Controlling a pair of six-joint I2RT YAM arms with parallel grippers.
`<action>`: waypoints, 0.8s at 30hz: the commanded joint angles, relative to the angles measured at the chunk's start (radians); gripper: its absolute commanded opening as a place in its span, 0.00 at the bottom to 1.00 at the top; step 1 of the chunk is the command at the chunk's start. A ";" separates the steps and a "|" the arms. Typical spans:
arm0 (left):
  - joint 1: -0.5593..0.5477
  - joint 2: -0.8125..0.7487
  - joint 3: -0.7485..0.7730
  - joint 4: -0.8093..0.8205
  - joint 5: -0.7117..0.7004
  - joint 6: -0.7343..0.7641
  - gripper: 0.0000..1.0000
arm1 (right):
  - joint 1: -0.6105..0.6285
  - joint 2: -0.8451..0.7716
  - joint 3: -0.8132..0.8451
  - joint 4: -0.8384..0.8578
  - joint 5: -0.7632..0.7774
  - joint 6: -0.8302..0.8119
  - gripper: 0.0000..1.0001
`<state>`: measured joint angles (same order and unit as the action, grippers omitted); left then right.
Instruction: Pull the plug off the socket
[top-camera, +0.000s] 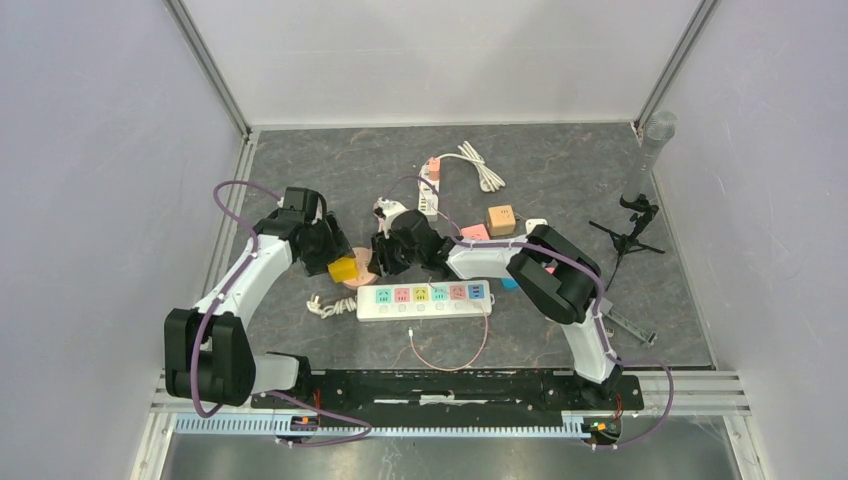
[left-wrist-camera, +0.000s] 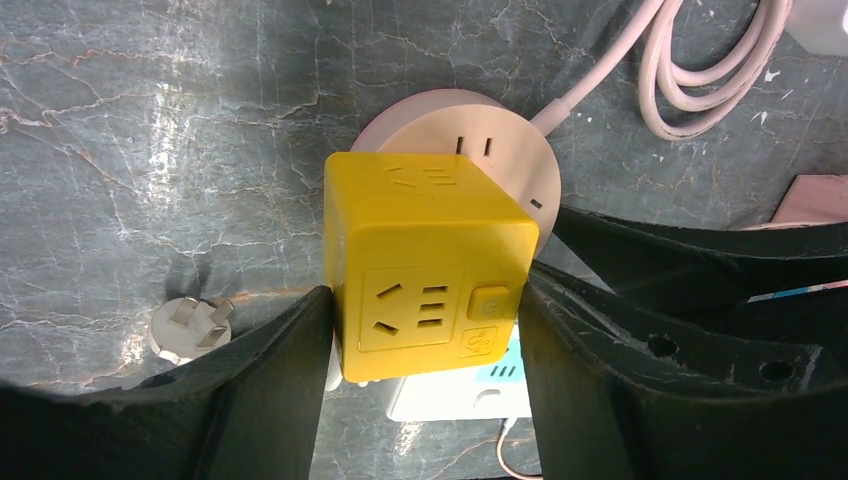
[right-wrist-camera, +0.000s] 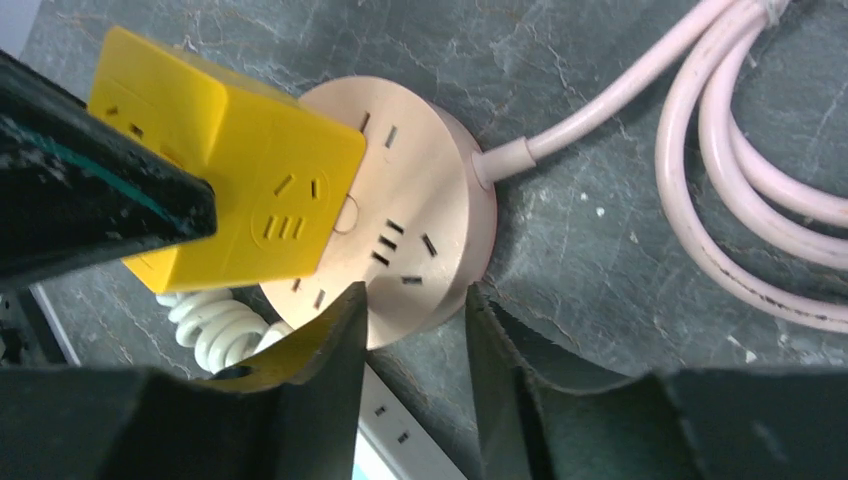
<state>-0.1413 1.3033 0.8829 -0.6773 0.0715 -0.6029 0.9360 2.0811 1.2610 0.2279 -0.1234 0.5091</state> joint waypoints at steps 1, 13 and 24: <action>-0.006 -0.005 0.009 -0.052 -0.008 0.036 0.76 | 0.009 0.057 0.083 -0.096 0.077 -0.022 0.43; -0.006 0.011 0.039 -0.070 -0.019 0.033 0.57 | 0.011 0.072 0.024 -0.162 0.127 -0.075 0.38; -0.004 0.014 0.107 -0.076 0.151 0.059 0.46 | 0.032 0.099 -0.015 -0.226 0.133 -0.178 0.36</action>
<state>-0.1452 1.3201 0.9127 -0.7506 0.1043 -0.5781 0.9524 2.1075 1.3056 0.2188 -0.0418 0.4221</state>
